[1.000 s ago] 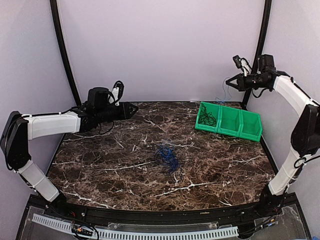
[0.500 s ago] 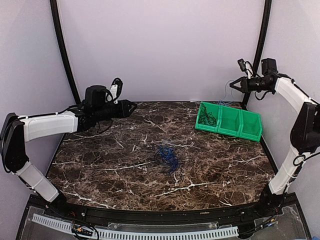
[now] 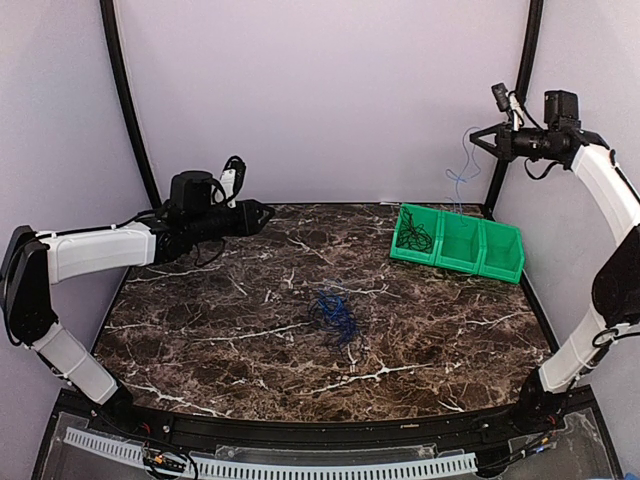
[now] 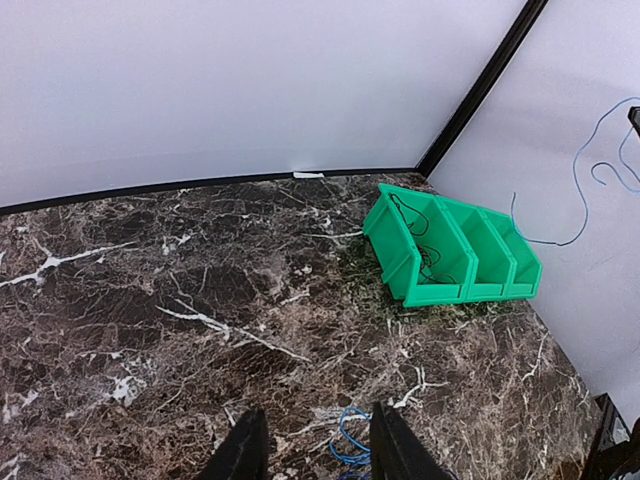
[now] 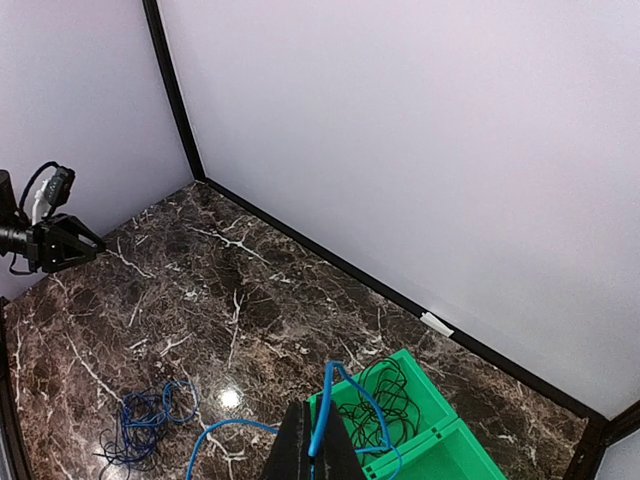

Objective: Untangle the cables

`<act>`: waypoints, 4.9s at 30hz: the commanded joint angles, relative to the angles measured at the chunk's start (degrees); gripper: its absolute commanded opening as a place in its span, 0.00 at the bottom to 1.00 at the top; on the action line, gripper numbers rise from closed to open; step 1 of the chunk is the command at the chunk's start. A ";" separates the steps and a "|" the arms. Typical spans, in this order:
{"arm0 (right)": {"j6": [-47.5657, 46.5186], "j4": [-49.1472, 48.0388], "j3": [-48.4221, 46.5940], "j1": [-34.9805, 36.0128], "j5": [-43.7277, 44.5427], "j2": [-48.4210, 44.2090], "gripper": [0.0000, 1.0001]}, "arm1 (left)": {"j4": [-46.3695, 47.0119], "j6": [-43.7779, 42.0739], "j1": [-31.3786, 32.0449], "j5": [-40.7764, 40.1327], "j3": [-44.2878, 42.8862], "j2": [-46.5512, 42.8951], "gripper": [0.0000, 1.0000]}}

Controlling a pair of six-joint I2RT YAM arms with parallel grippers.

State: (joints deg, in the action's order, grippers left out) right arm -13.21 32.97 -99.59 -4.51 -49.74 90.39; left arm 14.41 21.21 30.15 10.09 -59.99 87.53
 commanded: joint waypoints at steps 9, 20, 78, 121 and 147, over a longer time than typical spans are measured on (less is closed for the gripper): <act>-2.79 -1.86 1.88 -1.95 6.48 2.11 0.00 | -0.04 0.23 -0.09 1.13 -0.01 -1.30 0.38; -3.33 -3.42 5.48 -4.89 6.33 9.17 0.00 | -0.27 0.63 -0.09 1.29 0.01 -0.64 0.38; -12.92 2.25 7.90 18.47 24.54 9.26 0.41 | -5.21 6.33 0.82 15.47 -4.54 11.81 0.35; -12.77 -1.51 -6.12 42.78 27.26 39.89 0.00 | -10.36 6.45 3.07 15.33 -8.53 16.29 0.43; -6.81 0.97 -5.63 45.06 27.60 18.47 0.00 | 35.39 15.20 12.65 -5.67 5.37 11.45 0.61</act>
State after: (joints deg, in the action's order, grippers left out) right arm -21.76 34.22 -104.75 39.68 -20.67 111.42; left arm 43.68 35.03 42.61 8.14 -53.74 96.97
